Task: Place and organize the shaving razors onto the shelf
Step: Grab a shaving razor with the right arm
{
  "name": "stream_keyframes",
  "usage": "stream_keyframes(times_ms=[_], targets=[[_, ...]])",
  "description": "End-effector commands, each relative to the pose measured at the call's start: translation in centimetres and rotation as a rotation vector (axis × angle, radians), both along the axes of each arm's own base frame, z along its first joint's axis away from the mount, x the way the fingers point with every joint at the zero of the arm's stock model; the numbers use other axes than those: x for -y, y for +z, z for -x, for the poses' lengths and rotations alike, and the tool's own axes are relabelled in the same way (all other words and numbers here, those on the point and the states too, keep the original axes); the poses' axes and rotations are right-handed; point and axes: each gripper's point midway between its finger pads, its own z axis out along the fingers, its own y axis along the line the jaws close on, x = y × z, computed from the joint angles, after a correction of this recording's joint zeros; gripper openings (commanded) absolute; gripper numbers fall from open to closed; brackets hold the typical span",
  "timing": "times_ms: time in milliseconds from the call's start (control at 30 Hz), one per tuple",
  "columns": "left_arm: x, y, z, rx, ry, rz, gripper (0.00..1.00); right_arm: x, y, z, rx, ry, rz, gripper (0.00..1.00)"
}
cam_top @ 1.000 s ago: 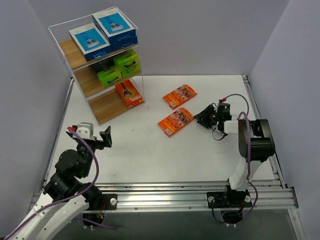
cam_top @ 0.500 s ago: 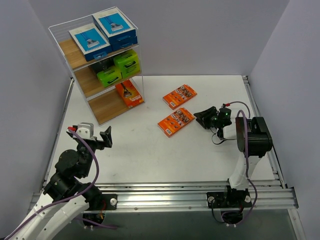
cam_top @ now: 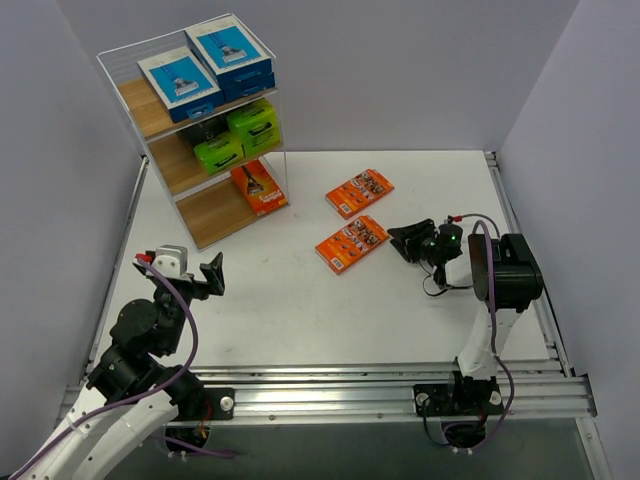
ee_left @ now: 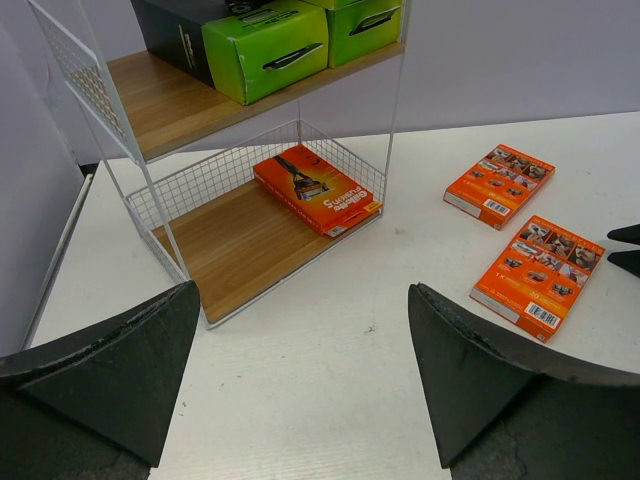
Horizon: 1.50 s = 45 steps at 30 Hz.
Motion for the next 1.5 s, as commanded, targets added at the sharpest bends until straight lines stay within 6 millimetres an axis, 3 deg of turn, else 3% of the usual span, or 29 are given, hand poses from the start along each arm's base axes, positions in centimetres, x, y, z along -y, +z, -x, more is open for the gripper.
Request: stream_keyframes(times_ms=[0,767,1233,1467], targets=[[0.0,1.7,0.2,0.041,-0.010,0.036,0.94,0.3,-3.6,2.3,-0.134,-0.013,0.004,0.36],[-0.2,1.9,0.4,0.053,-0.007,0.049,0.94,-1.4,-3.8,0.1,-0.140,-0.030,-0.020,0.29],[-0.1,1.9,0.5,0.054,-0.014,0.049,0.94,-2.3,-3.9,-1.3,-0.128,-0.012,-0.031,0.00],[-0.1,2.0,0.5,0.056,-0.014,0.050,0.94,-2.8,-1.9,-2.0,-0.076,0.011,-0.025,0.00]])
